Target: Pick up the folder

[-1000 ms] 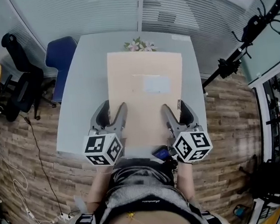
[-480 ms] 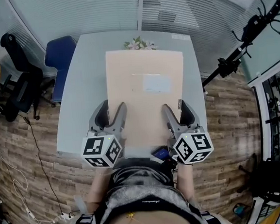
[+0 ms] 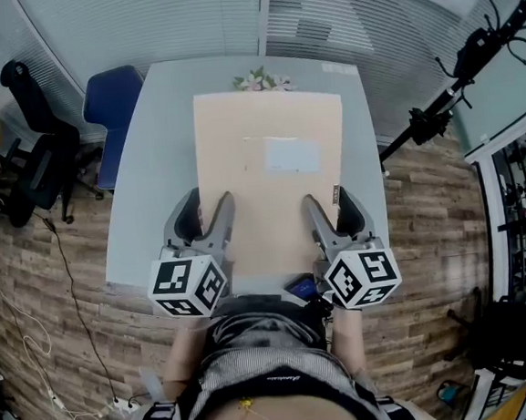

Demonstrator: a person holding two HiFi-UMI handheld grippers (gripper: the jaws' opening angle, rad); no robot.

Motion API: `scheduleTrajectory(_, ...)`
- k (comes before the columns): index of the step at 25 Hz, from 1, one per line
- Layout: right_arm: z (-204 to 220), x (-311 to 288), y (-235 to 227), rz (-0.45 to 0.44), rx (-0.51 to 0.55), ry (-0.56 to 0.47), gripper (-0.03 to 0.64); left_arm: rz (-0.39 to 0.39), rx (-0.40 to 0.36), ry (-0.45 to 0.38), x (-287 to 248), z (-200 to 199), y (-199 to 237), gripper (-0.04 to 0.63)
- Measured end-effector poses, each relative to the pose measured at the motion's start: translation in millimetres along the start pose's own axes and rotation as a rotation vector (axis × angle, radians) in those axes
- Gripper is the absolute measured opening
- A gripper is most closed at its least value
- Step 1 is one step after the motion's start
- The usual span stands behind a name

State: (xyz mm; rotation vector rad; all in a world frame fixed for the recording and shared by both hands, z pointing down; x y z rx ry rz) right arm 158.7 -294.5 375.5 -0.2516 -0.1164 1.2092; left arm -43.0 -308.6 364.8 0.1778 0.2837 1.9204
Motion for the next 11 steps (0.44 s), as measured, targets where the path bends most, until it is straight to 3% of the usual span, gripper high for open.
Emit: scheduleTrajectory(11, 2.5, -2.0, -1.1, 0.01, 0.0, 0.009, 0.27, 0.003, 0.005, 0.008, -2.8, 2.2, 2.2, 0.227)
Point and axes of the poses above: the fingertips, and each gripper's own axes: x backward along the fingers, y to its left, z out of its underside, the point moved 1 cm from there along x, backward along the fingers, and after that the axes turned 6 degrees about -y, right-handed, at the moved point
